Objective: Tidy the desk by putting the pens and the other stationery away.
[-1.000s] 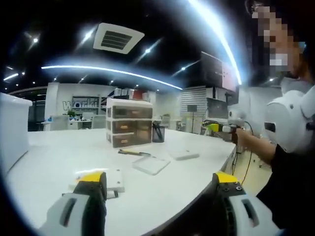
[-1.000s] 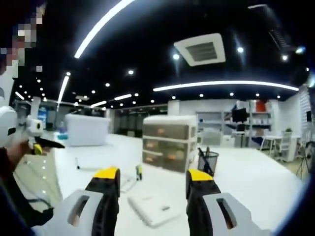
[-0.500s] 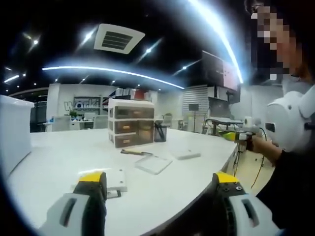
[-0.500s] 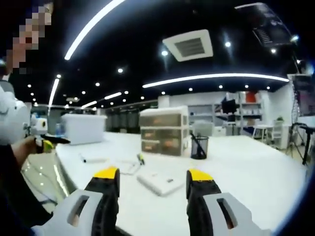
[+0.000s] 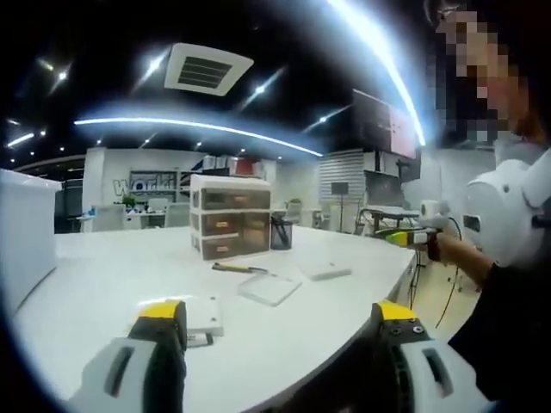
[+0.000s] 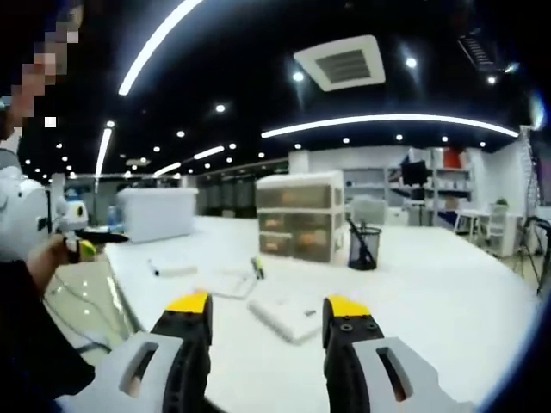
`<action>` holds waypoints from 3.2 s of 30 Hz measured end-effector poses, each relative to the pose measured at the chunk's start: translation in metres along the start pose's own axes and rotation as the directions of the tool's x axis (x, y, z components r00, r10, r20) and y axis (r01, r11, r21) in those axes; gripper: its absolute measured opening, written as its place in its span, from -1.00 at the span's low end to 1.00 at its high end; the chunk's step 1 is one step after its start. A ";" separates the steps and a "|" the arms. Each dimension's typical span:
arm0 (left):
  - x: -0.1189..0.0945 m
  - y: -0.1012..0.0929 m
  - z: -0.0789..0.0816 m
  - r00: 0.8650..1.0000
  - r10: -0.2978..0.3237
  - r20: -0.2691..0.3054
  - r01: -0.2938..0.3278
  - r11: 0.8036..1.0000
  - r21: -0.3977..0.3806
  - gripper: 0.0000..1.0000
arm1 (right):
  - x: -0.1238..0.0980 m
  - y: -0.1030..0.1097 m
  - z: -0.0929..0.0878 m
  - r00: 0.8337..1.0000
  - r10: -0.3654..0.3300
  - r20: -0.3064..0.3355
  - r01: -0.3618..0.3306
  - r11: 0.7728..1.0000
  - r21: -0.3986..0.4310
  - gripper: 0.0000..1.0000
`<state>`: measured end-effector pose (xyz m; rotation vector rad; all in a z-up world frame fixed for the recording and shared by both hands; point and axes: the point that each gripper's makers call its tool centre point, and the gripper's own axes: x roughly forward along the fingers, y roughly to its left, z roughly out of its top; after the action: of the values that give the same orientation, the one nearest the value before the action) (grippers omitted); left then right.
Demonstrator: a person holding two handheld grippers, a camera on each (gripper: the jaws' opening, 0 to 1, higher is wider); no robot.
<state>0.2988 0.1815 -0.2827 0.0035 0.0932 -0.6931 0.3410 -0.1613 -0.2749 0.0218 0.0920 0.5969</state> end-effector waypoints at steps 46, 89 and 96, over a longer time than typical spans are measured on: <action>-0.018 0.015 -0.010 1.000 0.012 0.020 -0.011 0.999 -0.040 0.73 | 0.191 0.020 0.022 0.881 0.258 -0.398 -0.306 0.950 -0.061 -0.19; -0.016 0.001 -0.017 1.000 -0.018 0.025 0.020 0.997 -0.075 0.73 | 0.320 0.022 -0.067 0.582 0.111 -0.805 -0.414 0.893 -0.177 -0.48; -0.016 0.003 -0.020 1.000 -0.013 0.024 0.014 0.996 -0.084 0.73 | 0.329 0.018 -0.079 0.564 0.098 -0.820 -0.413 0.893 -0.178 -0.51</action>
<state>0.2869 0.1943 -0.3013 -0.0862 0.1001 -0.7021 0.5947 0.0378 -0.3791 -0.6169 0.8869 0.8865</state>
